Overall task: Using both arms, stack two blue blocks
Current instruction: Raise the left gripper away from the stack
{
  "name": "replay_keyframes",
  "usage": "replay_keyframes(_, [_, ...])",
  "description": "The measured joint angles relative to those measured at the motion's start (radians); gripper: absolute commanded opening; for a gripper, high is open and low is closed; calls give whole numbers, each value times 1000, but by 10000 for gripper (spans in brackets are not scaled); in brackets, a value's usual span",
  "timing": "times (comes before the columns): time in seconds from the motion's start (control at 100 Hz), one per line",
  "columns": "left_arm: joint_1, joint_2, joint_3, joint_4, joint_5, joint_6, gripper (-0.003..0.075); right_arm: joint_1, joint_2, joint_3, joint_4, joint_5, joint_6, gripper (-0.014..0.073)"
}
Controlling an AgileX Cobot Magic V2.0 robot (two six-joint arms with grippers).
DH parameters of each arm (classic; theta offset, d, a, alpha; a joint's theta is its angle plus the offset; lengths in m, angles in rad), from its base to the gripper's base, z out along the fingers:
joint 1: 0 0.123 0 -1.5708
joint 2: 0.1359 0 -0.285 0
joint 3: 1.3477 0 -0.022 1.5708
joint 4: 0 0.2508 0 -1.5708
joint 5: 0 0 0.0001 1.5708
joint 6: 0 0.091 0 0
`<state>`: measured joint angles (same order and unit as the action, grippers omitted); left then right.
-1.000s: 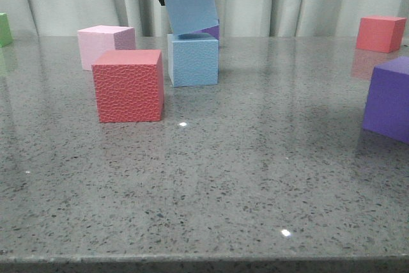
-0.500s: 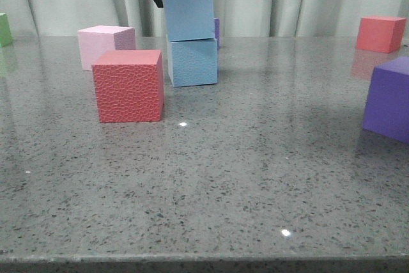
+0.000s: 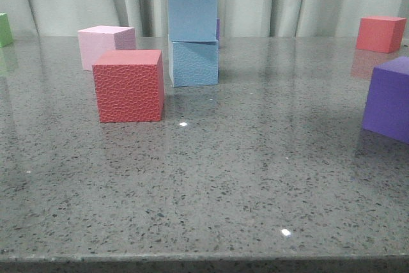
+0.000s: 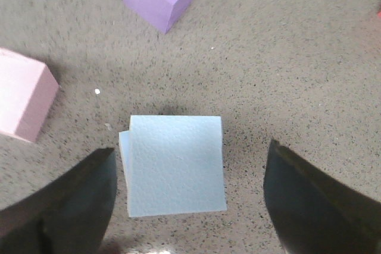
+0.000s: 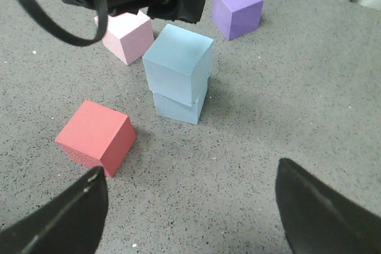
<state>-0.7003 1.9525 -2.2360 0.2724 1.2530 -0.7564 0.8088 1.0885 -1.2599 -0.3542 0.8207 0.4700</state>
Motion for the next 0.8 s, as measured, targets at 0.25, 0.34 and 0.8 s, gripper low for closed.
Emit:
replay_keyframes(0.25, [-120,-47,0,183,6,104,503,-2,-196,231,-51,-179,1,579])
replay_keyframes(0.34, [-143,-62,0,190,6,150,503,-3,-253,285,-67,-182,1,579])
replay_keyframes(0.8, [-158,-147,44,180,10,294,132,-3,-418,338,-121,-111,52,351])
